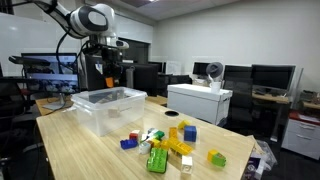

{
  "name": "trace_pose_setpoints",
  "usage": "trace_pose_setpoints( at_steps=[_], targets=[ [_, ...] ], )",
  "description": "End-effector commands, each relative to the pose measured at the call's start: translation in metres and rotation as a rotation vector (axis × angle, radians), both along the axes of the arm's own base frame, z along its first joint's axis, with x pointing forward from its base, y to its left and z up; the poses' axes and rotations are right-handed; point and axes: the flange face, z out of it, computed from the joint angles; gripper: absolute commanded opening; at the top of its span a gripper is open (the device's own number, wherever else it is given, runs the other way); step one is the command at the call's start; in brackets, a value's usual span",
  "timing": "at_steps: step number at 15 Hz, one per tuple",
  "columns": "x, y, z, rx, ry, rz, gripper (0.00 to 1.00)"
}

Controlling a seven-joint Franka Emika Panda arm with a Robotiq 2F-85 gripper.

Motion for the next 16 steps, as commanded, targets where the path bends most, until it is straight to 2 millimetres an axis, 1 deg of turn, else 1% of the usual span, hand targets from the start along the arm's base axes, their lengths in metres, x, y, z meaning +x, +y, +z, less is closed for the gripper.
trace_pose_setpoints(
  at_steps=[1,2,4,5,6,7,9,10,11,14,16],
  targets=[
    [-0.001,0.016,-0.014,0.049,0.005,0.081,0.56],
    [0.002,0.014,-0.017,0.051,0.009,0.091,0.66],
    [0.008,0.004,-0.018,0.047,0.001,0.081,0.78],
    [0.010,-0.004,-0.018,0.047,-0.006,0.061,0.84],
    [0.013,-0.016,-0.017,0.044,-0.025,0.026,0.93],
    [0.014,-0.031,-0.014,0.048,-0.038,-0.007,0.98],
    [0.013,-0.063,-0.012,0.043,-0.060,-0.068,1.00],
    [0.012,-0.079,-0.013,0.041,-0.065,-0.097,1.00],
    [0.007,-0.097,-0.018,0.031,-0.057,-0.126,1.00],
    [-0.014,-0.143,-0.045,0.037,0.014,-0.188,1.00],
    [-0.025,-0.159,-0.064,0.078,0.068,-0.153,1.00]
  ],
)
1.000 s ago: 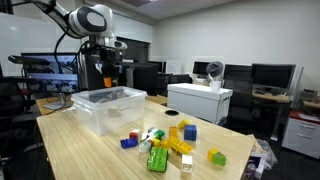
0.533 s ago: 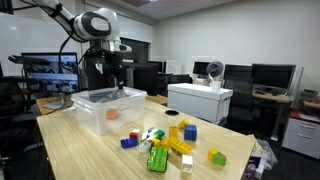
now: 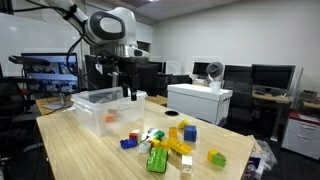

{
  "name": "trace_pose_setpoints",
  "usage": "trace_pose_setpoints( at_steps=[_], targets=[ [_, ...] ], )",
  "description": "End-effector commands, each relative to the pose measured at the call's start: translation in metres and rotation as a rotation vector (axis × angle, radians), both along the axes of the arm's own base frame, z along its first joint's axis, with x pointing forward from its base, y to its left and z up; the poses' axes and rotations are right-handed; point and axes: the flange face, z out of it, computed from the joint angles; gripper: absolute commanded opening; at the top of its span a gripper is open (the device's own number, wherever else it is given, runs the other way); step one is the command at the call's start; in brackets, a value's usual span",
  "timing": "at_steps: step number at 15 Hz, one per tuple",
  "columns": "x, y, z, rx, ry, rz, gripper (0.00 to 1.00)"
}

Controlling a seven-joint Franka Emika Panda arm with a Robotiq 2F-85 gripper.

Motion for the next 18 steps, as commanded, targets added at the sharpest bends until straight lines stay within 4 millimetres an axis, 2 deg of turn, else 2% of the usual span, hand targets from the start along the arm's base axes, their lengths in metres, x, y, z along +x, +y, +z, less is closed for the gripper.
trace_pose_setpoints(
  at_steps=[1,5,11,14,18],
  targets=[
    [-0.019,-0.023,-0.032,0.065,0.070,0.079,1.00],
    [-0.028,-0.043,-0.070,0.087,0.129,0.211,1.00],
    [-0.021,-0.053,-0.126,0.082,0.183,0.367,1.00],
    [-0.011,-0.057,-0.148,0.059,0.174,0.398,1.00],
    [0.009,-0.058,-0.167,0.031,0.122,0.408,1.00]
  ],
)
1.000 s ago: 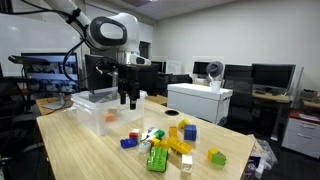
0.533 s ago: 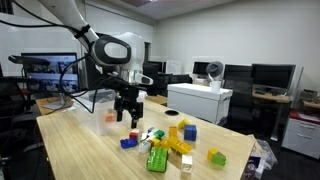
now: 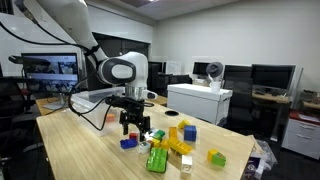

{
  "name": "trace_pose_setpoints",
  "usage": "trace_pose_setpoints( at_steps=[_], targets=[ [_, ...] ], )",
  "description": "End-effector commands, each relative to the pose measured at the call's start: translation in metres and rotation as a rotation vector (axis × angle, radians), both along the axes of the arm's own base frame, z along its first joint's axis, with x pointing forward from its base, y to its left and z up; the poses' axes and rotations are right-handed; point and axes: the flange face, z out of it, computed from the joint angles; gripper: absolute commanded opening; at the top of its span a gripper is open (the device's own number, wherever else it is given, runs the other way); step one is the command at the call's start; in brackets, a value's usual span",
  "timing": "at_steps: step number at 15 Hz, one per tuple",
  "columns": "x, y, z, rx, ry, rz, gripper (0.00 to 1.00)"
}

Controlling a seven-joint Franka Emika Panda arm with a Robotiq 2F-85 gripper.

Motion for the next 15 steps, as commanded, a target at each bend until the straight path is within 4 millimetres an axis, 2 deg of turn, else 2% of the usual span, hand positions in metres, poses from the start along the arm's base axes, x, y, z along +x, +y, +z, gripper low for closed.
trace_pose_setpoints(
  at_steps=[1,2,4,5,6,8,10,11,15],
  targets=[
    [0.016,-0.003,-0.015,0.006,-0.024,0.028,0.95],
    [0.017,-0.002,-0.017,0.017,-0.011,0.029,0.73],
    [0.019,0.005,-0.017,0.028,0.008,0.026,0.67],
    [0.018,0.008,-0.011,0.032,0.015,0.023,0.60],
    [0.019,0.010,-0.009,0.034,0.023,0.023,0.52],
    [0.017,0.020,0.001,0.031,0.087,0.002,0.28],
    [0.012,0.026,0.004,0.011,0.164,-0.049,0.13],
    [0.009,0.029,0.004,0.009,0.208,-0.078,0.11],
    [0.009,0.038,0.011,-0.019,0.249,-0.169,0.11]
  ],
)
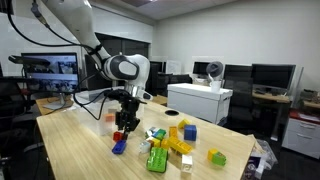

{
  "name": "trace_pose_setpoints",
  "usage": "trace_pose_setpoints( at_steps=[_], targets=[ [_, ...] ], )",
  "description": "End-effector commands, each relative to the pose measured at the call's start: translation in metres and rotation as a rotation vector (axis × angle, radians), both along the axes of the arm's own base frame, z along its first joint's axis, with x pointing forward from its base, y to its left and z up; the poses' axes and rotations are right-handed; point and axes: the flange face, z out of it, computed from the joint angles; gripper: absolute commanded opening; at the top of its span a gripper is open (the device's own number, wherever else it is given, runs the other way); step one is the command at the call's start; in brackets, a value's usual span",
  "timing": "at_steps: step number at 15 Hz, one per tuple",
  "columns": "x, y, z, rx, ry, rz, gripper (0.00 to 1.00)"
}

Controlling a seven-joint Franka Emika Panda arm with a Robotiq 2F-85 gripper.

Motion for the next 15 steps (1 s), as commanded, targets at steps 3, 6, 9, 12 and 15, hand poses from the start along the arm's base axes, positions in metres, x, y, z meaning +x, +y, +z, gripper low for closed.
trace_pose_setpoints(
  at_steps=[3,6,9,12,15],
  targets=[
    [0.006,0.004,0.044,-0.088,-0.013,-0.082,0.11],
    [0.016,0.006,0.107,-0.152,-0.090,-0.098,0.11],
    [0.028,0.017,0.157,-0.186,-0.193,-0.089,0.11],
    [0.033,0.042,0.194,-0.161,-0.270,-0.071,0.11],
    [0.025,0.106,0.208,-0.106,-0.308,0.046,0.11]
  ],
)
